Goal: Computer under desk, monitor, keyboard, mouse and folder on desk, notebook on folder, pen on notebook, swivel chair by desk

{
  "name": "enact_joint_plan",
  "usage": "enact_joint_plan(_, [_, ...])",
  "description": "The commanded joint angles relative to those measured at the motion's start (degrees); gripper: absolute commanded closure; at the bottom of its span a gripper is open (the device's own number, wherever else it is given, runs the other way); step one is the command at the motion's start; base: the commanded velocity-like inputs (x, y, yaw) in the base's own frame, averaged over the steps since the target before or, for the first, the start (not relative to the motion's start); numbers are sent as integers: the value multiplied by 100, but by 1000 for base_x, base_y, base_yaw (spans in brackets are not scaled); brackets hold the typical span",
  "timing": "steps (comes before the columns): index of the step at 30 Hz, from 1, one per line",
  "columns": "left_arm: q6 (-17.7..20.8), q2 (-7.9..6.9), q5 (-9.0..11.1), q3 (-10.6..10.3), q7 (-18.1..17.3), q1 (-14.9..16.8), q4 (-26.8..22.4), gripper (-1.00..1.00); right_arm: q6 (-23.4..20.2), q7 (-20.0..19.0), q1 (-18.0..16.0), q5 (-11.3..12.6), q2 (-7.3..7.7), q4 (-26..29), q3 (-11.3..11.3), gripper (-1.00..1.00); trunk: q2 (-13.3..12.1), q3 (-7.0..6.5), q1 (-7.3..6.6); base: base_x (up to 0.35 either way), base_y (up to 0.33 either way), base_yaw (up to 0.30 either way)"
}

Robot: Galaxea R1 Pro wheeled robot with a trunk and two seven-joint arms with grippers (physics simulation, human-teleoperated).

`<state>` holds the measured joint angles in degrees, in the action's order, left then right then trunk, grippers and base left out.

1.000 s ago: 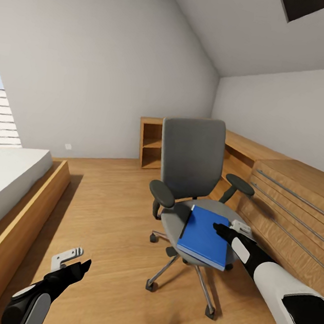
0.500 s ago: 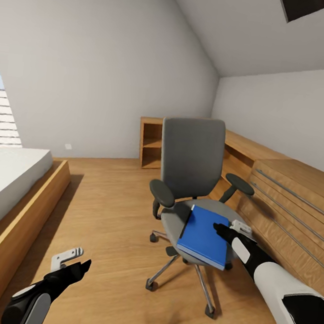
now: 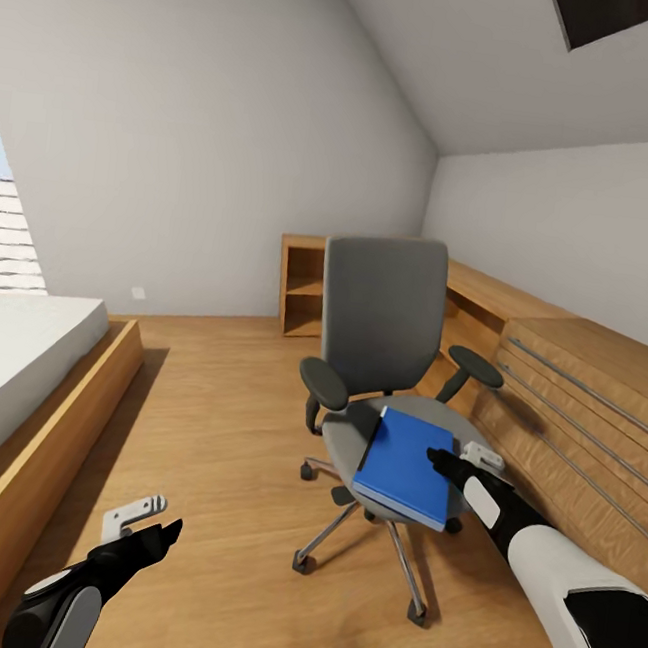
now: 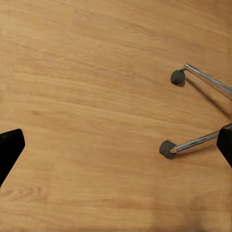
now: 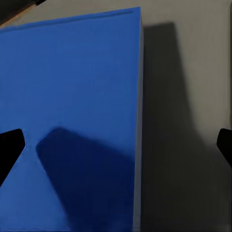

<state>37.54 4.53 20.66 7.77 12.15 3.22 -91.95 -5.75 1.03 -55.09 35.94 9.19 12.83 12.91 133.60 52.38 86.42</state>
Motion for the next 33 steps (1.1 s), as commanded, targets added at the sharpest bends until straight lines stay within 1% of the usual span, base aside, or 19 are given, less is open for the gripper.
enact_joint_plan(1, [25, 4, 61, 5, 42, 4, -7, -100, -23, 11, -2, 45, 7, 9, 45, -100, -39, -13, -24, -1, 0, 0])
enact_joint_plan(12, [25, 4, 61, 5, 42, 4, 1, -100, -3, 4, -2, 45, 4, 9, 49, -100, -480, -210, -265, 0, 0, 0])
enact_joint_plan(24, [13, 4, 59, 5, 42, 4, 13, -100, 32, -27, -2, 20, -6, 69, 76, -100, -480, -210, -265, 3, 0, 0])
enact_joint_plan(28, [9, 4, 54, 4, 43, 4, 24, -100, 146, -31, 4, -6, -23, 143, 119, -100, -480, -210, -265, 160, 0, 0])
enact_joint_plan(30, [7, 4, 56, 0, 45, 4, 26, -100, 217, -27, 10, -72, -27, 196, 167, -100, -480, -210, -265, 265, 0, 0])
enact_joint_plan(33, [4, 4, 59, -8, 49, 4, 42, -100, 286, -13, 14, -299, -35, 253, 213, -100, -480, -210, -265, 203, 0, 0])
